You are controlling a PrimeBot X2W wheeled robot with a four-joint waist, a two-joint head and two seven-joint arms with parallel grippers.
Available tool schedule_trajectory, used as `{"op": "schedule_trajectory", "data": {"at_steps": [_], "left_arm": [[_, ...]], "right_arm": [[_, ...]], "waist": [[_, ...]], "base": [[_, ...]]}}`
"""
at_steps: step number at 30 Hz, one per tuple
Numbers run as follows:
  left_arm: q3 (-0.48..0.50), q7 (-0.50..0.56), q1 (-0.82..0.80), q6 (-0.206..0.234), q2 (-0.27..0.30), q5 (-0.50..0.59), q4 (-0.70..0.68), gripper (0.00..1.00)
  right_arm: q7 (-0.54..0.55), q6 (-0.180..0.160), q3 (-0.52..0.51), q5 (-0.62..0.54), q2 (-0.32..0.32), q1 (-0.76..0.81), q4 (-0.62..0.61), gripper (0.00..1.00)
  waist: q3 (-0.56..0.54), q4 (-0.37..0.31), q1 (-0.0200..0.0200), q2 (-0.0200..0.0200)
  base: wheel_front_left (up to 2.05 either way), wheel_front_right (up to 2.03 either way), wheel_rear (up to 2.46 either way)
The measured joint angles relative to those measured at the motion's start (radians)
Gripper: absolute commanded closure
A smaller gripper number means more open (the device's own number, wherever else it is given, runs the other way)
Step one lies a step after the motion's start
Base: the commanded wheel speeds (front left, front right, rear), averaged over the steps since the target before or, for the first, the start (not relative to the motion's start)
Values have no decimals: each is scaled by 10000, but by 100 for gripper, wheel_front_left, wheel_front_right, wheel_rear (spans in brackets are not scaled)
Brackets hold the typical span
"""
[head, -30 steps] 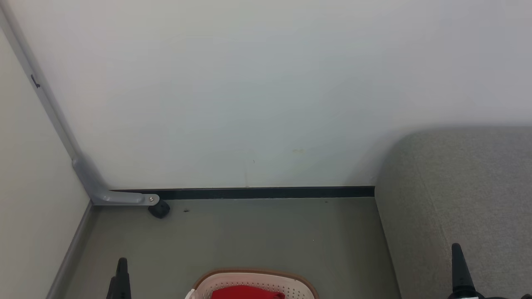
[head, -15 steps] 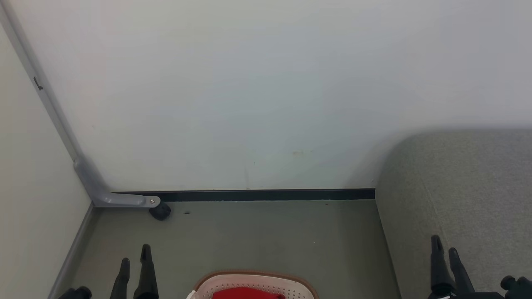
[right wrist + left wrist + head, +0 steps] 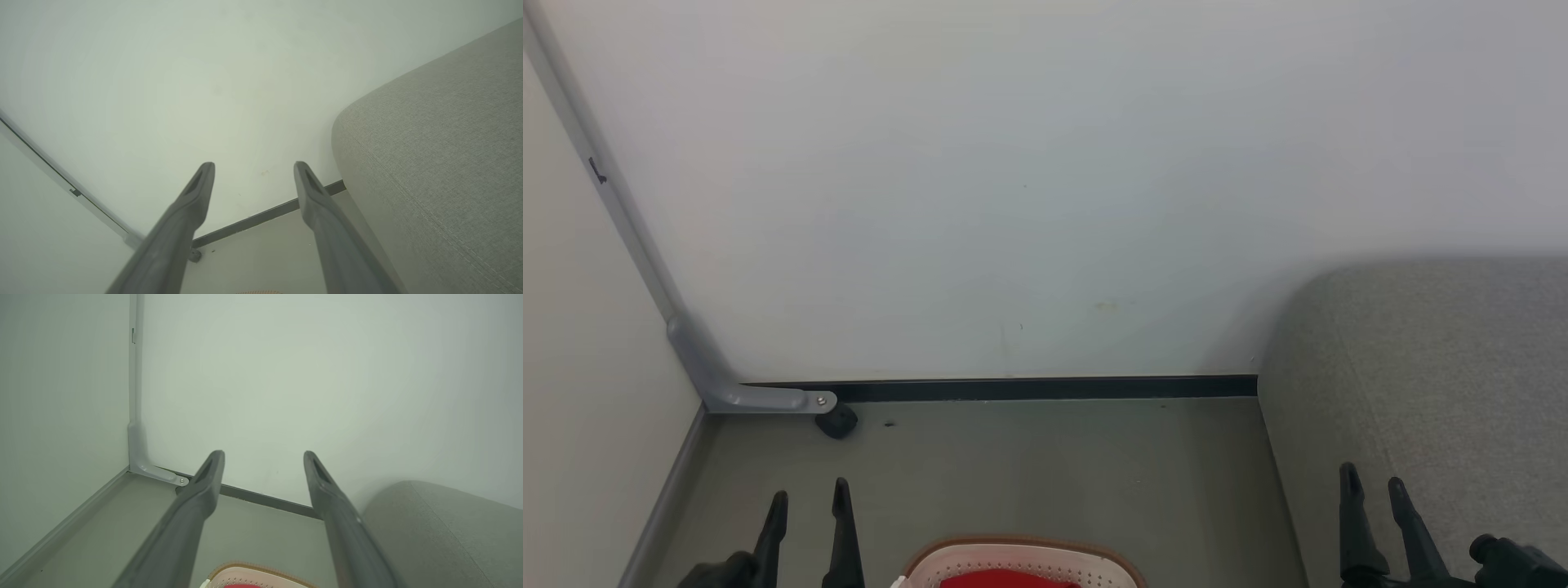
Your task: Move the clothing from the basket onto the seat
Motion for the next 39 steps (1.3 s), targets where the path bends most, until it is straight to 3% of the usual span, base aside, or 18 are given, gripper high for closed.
{"op": "schedule_trajectory", "data": {"at_steps": [10,16,23,39], "left_arm": [[-451,-362,29,203,42,1494,295,0],[-625,-552,191,355,65,1386,512,0],[-1139,-784,244,527,94,2385,1145,0],[-1386,-786,361,529,105,2257,1871,0]], "right_arm": [[-351,-54,366,-1402,-92,6,431,0],[-577,-123,550,-2127,-117,66,1043,0],[-780,-178,754,-3037,-128,83,1526,0],[-780,-178,717,-3041,-119,-15,2042,0]], "waist": [[-119,-12,0,0],[-185,8,0,0],[-221,37,0,0],[-210,20,0,0]], "base": [[0,0,0],[0,0,0],[0,0,0],[0,0,0]]}}
